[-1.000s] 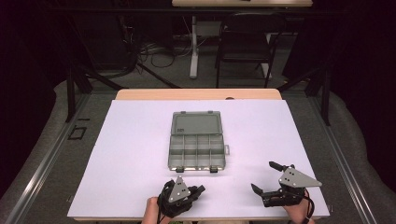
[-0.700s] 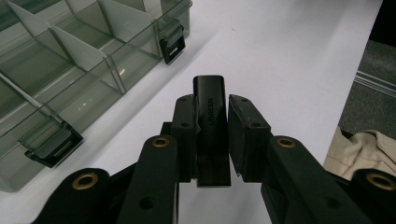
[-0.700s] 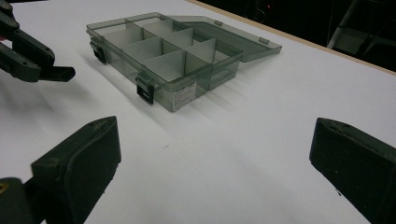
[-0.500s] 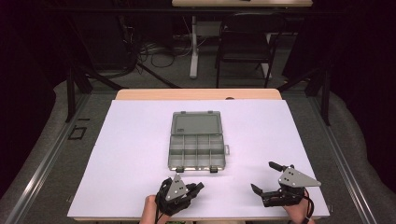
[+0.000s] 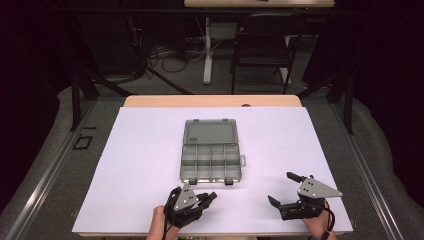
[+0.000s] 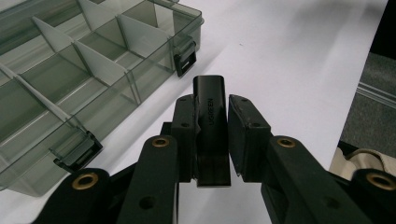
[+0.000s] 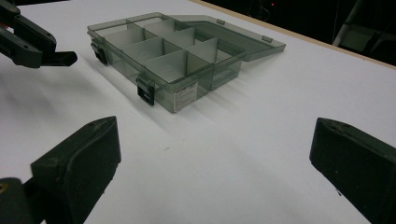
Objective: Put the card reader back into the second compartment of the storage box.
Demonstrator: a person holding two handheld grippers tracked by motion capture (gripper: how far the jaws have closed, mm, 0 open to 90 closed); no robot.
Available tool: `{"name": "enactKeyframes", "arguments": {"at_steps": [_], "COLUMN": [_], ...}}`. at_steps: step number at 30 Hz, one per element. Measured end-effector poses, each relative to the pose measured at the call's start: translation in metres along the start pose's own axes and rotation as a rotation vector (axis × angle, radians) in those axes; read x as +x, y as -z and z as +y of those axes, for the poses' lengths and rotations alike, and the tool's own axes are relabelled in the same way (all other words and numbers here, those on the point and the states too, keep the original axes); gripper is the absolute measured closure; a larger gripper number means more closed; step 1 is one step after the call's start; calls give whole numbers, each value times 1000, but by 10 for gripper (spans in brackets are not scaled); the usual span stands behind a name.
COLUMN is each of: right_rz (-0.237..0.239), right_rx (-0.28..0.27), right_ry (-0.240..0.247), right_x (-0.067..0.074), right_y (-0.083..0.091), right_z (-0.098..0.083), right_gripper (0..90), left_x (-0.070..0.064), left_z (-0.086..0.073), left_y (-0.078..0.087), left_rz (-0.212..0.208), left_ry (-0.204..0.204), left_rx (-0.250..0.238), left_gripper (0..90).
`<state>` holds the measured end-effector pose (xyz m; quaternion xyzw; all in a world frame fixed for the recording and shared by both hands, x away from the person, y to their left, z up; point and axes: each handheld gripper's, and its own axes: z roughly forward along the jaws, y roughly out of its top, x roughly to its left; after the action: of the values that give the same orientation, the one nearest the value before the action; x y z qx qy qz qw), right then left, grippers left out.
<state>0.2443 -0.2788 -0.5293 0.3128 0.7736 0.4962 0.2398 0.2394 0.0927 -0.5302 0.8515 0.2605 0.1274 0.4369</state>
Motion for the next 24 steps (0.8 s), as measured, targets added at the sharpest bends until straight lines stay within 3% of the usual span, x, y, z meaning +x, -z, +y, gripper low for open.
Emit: {"name": "enactKeyframes", "arguments": {"at_steps": [18,24], "right_rz": [3,-3], "right_rx": [17,17], "right_ry": [4,5], "right_x": [1,0], "right_y": [-5,-5], "right_z": [1,2], "right_gripper": [15,16], "left_x": [13,15], "left_z": [13,19], "left_y": [5,3], "left_rz": [3,-2], "left_ry": [2,-15], "left_rx": [-35,-39], "left_gripper": [734,734]}}
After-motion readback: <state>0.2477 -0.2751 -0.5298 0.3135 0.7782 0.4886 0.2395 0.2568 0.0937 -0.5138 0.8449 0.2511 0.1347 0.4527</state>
